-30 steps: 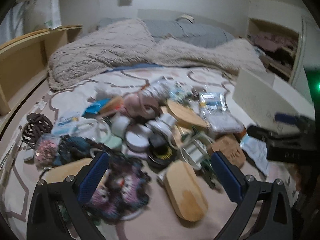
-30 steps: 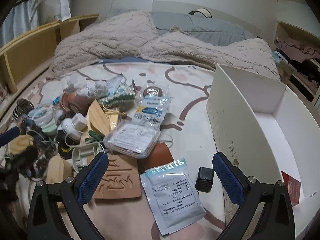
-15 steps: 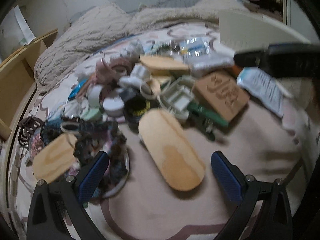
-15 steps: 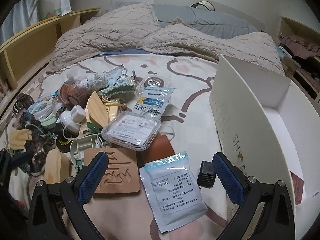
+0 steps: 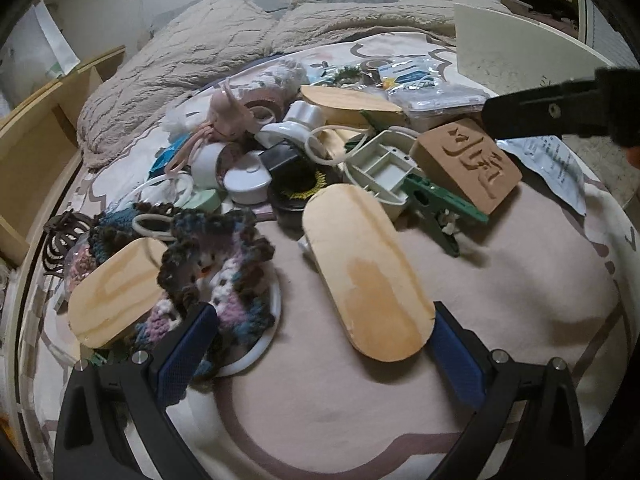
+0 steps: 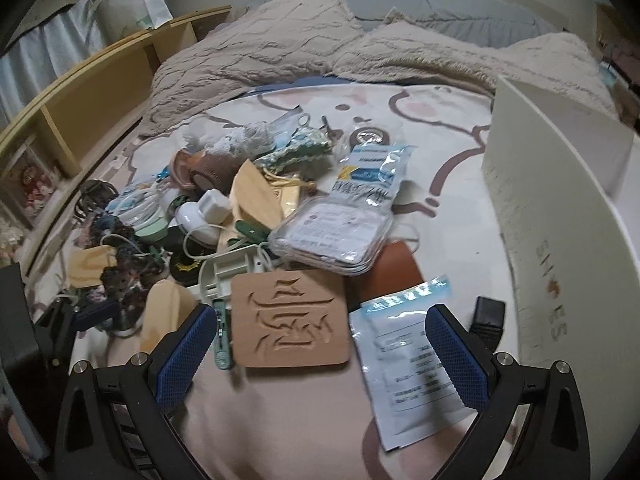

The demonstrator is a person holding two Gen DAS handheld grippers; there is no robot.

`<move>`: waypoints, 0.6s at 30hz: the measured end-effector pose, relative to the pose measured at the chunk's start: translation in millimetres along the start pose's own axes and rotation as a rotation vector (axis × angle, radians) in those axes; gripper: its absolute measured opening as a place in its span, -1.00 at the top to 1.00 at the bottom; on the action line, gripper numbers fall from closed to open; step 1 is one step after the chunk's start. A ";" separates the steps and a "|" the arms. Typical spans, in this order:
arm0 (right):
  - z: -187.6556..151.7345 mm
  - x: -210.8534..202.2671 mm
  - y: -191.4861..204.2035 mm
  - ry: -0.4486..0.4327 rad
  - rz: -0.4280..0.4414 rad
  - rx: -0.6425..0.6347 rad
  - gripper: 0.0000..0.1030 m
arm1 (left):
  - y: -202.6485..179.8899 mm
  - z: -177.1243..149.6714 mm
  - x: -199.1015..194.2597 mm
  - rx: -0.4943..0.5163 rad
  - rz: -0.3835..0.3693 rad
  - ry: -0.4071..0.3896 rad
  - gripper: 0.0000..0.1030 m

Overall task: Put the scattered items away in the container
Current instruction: 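Lower the left gripper toward the oval wooden piece while the right gripper approaches the carved plaque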

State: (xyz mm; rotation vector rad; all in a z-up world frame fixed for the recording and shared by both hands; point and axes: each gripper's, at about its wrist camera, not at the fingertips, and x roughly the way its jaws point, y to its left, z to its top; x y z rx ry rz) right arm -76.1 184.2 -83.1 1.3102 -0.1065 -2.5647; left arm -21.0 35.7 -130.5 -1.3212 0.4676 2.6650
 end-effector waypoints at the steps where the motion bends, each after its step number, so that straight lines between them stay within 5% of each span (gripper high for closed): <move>1: -0.3 0.8 -0.1 0.005 0.018 0.007 -1.00 | 1.9 -1.4 -0.5 -0.005 0.005 0.001 -1.00; 18: -7.9 15.2 9.1 0.084 0.225 0.050 -1.00 | 20.7 -8.9 0.5 -0.078 0.021 0.023 -1.00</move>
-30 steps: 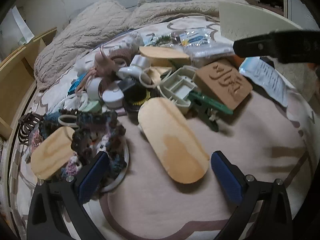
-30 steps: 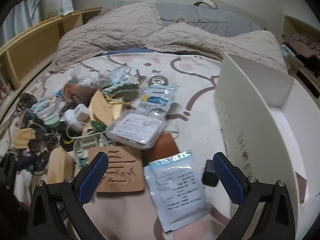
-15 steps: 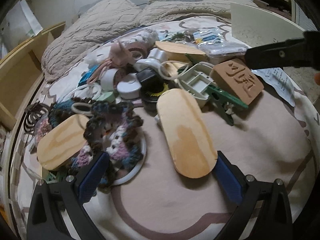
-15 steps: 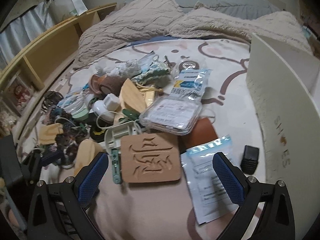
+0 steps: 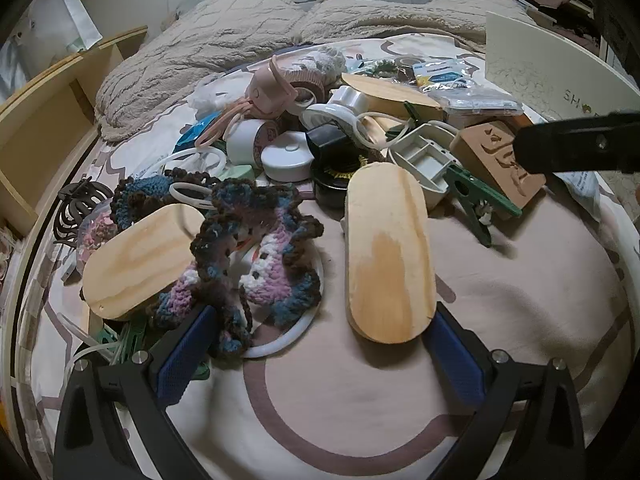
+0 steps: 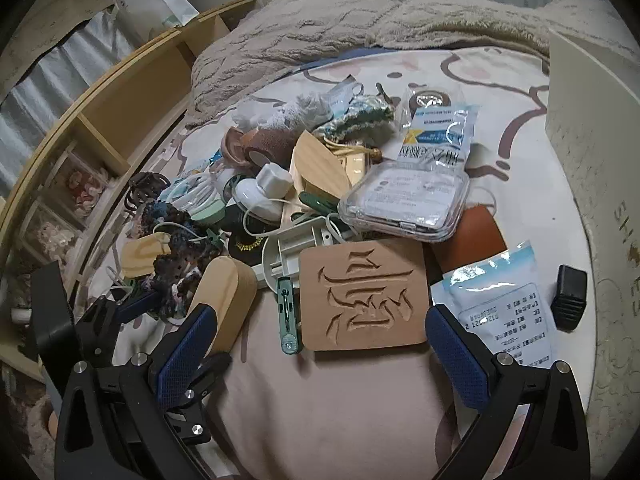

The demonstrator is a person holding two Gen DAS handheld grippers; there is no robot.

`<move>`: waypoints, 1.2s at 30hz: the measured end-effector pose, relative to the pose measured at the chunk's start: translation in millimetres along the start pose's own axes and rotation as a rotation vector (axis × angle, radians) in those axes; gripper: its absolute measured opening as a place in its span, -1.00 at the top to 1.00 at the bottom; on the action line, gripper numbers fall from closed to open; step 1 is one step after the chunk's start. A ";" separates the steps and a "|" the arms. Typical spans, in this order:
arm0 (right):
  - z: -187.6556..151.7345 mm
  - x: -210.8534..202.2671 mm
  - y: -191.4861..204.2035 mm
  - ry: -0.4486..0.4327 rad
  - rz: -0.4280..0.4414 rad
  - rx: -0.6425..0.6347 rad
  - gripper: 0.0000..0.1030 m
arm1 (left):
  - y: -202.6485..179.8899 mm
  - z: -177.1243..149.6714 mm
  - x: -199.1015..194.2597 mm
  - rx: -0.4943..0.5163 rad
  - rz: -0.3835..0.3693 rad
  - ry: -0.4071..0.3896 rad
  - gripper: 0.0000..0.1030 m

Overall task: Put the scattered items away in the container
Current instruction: 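Lower the left gripper toward the oval wooden piece while the right gripper approaches the carved plaque, then position the left gripper around the oval wooden piece while the right gripper aligns over the carved plaque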

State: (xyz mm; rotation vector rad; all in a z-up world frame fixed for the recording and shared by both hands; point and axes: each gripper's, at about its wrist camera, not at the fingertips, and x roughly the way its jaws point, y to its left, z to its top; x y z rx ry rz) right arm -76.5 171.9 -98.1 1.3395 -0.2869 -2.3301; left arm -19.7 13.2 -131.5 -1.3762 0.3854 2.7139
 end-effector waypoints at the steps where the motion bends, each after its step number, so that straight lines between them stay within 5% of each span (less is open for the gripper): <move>1: -0.2 1.4 -1.4 0.005 0.003 0.005 -1.00 | 1.1 0.4 0.8 -0.002 0.002 0.001 -1.00; 25: -1.5 26.6 -16.7 0.030 -0.018 0.086 -1.00 | 41.9 1.1 11.3 -0.155 0.142 0.012 -1.00; 36: -1.3 28.8 -16.0 0.043 -0.037 0.086 -1.00 | 43.8 3.5 -1.3 -0.178 0.049 -0.016 -1.00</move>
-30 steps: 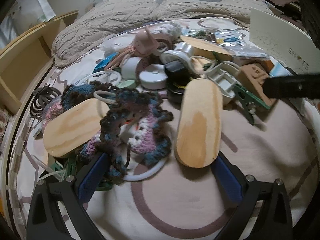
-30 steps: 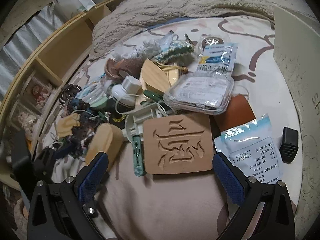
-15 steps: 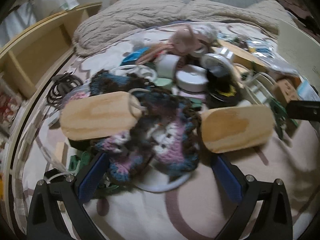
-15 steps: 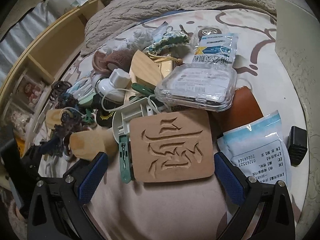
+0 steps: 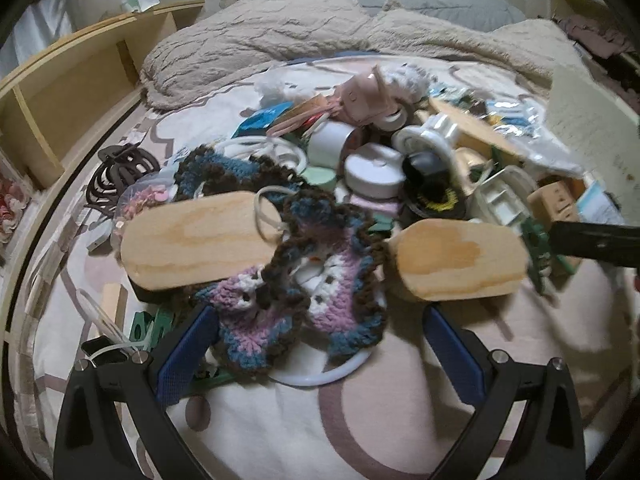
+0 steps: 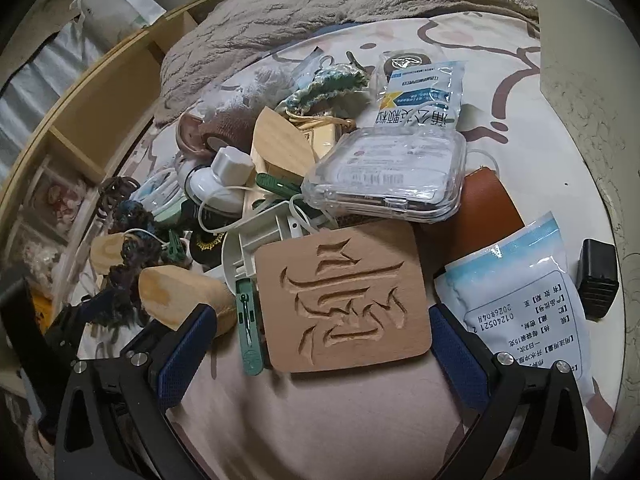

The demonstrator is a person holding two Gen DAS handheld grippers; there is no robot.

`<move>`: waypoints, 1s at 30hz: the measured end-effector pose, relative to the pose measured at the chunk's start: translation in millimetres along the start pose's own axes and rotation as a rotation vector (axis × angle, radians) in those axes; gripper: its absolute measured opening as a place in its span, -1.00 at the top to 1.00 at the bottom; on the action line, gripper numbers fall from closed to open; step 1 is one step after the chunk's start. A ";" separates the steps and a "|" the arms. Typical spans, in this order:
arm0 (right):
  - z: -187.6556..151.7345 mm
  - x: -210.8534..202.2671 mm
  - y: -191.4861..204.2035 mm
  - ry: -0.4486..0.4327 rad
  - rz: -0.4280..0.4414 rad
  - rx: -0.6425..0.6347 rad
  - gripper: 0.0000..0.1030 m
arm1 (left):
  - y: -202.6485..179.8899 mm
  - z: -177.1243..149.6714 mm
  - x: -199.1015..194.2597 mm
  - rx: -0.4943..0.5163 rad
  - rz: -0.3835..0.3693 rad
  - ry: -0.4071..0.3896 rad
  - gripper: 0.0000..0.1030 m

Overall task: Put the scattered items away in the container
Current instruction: 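Position the left gripper around the oval wooden piece while the right gripper aligns over the carved plaque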

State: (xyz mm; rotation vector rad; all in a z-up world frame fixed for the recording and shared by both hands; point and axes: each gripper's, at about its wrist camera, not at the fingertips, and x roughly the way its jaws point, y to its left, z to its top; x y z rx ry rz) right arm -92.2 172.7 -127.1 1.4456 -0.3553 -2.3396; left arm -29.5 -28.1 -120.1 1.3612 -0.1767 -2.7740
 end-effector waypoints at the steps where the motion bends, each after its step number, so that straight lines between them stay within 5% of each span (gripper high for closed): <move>1: 0.7 0.6 -0.7 0.006 0.002 0.005 -1.00 | -1.3 0.2 -2.1 0.001 -0.001 -0.009 -1.00; 16: 3.9 -0.2 -10.6 -0.002 0.063 0.084 -1.00 | -25.9 3.9 -22.5 0.052 -0.080 -0.131 -1.00; 30: 6.1 1.1 -12.8 0.037 0.086 0.096 -1.00 | -32.3 4.8 -11.0 -0.059 -0.277 -0.070 -1.00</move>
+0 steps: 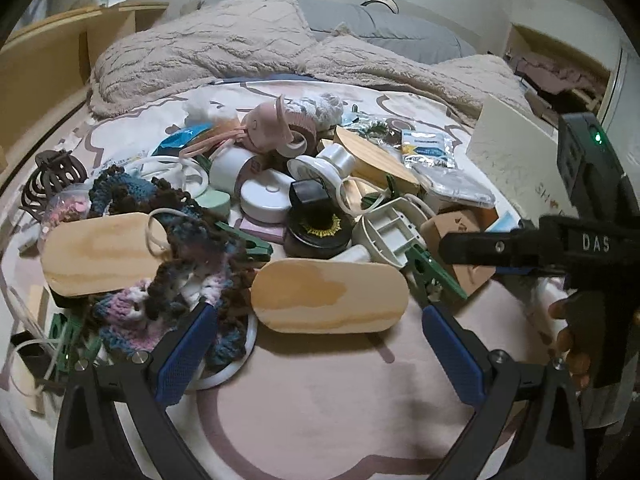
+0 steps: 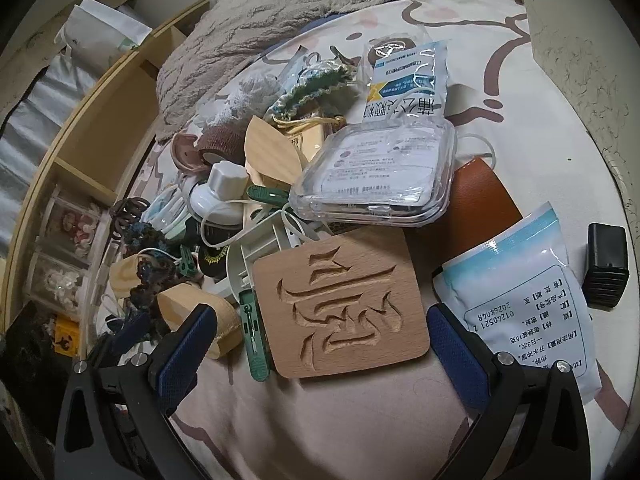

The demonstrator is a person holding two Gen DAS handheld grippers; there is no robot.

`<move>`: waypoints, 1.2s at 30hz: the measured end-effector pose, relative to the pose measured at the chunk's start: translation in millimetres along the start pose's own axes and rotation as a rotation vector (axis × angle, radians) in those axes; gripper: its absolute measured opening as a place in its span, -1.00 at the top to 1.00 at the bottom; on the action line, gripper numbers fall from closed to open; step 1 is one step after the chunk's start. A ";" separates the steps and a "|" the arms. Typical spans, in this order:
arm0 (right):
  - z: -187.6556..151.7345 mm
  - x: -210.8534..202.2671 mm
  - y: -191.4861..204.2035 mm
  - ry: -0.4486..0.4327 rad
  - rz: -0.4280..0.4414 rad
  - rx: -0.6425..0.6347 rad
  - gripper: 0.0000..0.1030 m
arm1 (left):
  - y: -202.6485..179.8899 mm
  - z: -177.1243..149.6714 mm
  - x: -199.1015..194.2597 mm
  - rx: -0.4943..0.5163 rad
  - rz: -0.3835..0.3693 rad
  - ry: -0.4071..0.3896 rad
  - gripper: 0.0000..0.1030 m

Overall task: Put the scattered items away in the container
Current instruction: 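Position the left gripper around the oval wooden piece while the right gripper aligns over the carved plaque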

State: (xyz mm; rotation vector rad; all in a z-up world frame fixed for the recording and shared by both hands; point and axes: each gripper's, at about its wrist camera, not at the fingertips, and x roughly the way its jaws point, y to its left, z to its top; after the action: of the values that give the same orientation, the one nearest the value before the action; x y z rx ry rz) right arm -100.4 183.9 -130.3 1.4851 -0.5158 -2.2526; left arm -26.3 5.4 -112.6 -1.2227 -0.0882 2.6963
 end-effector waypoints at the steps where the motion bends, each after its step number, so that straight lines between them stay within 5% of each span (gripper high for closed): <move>1: 0.5 0.9 0.0 0.013 0.000 -0.002 -1.00 | -0.7 0.1 -0.2 -0.003 -0.006 -0.005 -1.00; 17: 2.1 -5.2 -9.4 0.014 0.060 0.045 -1.00 | -2.0 3.8 -15.7 -0.040 -0.132 -0.052 -1.00; 24: 2.2 -5.1 -9.1 0.014 0.059 0.043 -1.00 | -13.8 -1.9 -4.2 -0.005 -0.255 0.072 -1.00; 36: 5.1 -10.6 -13.7 -0.015 0.094 0.068 -1.00 | -10.2 -4.1 7.3 0.008 -0.089 0.049 -1.00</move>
State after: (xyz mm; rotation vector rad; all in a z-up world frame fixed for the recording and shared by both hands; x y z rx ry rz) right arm -102.9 201.5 -127.1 1.4462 -0.6591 -2.1956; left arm -26.6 16.6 -119.4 -1.2508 -0.1220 2.5875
